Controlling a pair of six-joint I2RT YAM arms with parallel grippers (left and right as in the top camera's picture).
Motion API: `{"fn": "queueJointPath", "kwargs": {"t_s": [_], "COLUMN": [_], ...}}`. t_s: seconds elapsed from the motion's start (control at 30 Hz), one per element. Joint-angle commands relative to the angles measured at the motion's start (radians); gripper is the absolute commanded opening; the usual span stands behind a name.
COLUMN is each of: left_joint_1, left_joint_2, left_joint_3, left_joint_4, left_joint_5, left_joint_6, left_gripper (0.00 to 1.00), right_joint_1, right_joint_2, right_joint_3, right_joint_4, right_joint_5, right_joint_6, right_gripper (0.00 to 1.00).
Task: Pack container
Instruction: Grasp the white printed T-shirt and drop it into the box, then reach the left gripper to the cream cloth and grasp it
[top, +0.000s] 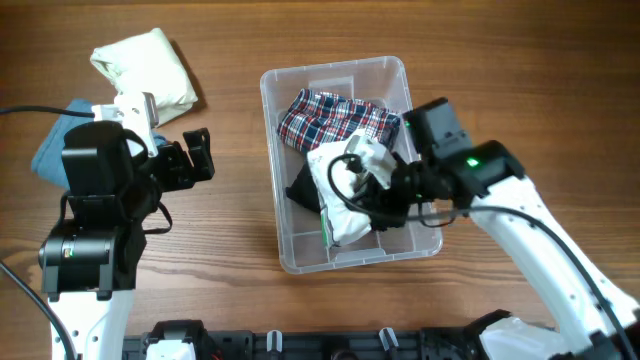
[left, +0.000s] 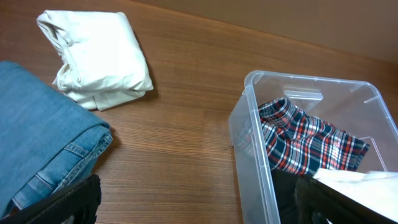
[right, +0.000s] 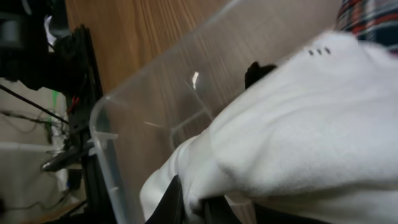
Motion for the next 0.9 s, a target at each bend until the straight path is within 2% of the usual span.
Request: {"fn": "queueJointPath", "kwargs": {"t_s": [0.0, 0.03, 0.07, 0.1, 0.13, 0.17, 0.2, 0.33, 0.4, 0.43, 0.47, 0.5, 0.7, 0.8, 0.87], "left_joint_1": [-0.005, -0.005, -0.005, -0.005, -0.005, -0.005, -0.005, -0.005, -0.005, -0.005, -0.005, -0.005, -0.005, -0.005, -0.005], "left_joint_2": [-0.002, -0.002, -0.002, -0.002, -0.002, -0.002, -0.002, -0.002, -0.002, -0.002, -0.002, -0.002, -0.002, -0.002, -0.002], "left_joint_3": [0.023, 0.023, 0.023, 0.023, 0.023, 0.023, 0.023, 0.023, 0.023, 0.023, 0.023, 0.023, 0.023, 0.023, 0.023], "left_joint_4": [0.002, 0.002, 0.002, 0.002, 0.002, 0.002, 0.002, 0.002, 0.002, 0.002, 0.002, 0.002, 0.002, 0.002, 0.002], "left_joint_5": [-0.003, -0.003, -0.003, -0.003, -0.003, -0.003, -0.003, -0.003, -0.003, -0.003, -0.003, -0.003, -0.002, -0.003, -0.003], "left_joint_6": [-0.002, -0.003, -0.002, -0.003, -0.002, -0.002, -0.002, -0.003, -0.002, -0.002, -0.003, -0.003, -0.003, -0.003, -0.003], "left_gripper": [1.00, 1.00, 1.00, 1.00, 1.00, 1.00, 1.00, 1.00, 1.00, 1.00, 1.00, 1.00, 1.00, 1.00, 1.00], "right_joint_1": [0.006, 0.006, 0.006, 0.006, 0.005, 0.005, 0.005, 0.005, 0.006, 0.006, 0.006, 0.006, 0.019, 0.054, 0.059], "right_joint_2": [0.058, 0.067, 0.071, 0.071, 0.068, 0.061, 0.051, -0.006, -0.040, -0.055, -0.082, -0.092, -0.044, 0.072, 0.215], "right_joint_3": [0.018, 0.018, 0.018, 0.018, 0.018, 0.019, 0.019, 0.029, 0.047, 0.061, 0.090, 0.099, 0.091, 0.042, 0.021], "right_joint_4": [0.001, -0.006, -0.023, -0.044, -0.059, -0.075, -0.087, -0.054, -0.032, -0.023, -0.008, 0.003, 0.014, 0.052, 0.137], "right_joint_5": [0.060, 0.150, 0.270, 0.401, 0.567, 0.721, 0.808, 0.822, 0.781, 0.758, 0.702, 0.677, 0.570, 0.555, 0.556], "right_joint_6": [0.090, 0.182, 0.286, 0.369, 0.489, 0.624, 0.685, 0.670, 0.593, 0.558, 0.496, 0.476, 0.397, 0.398, 0.401], "right_gripper": [0.04, 0.12, 0.25, 0.33, 0.53, 0.55, 0.59, 0.62, 0.57, 0.50, 0.25, 0.06, 0.04, 0.04, 0.04]}}
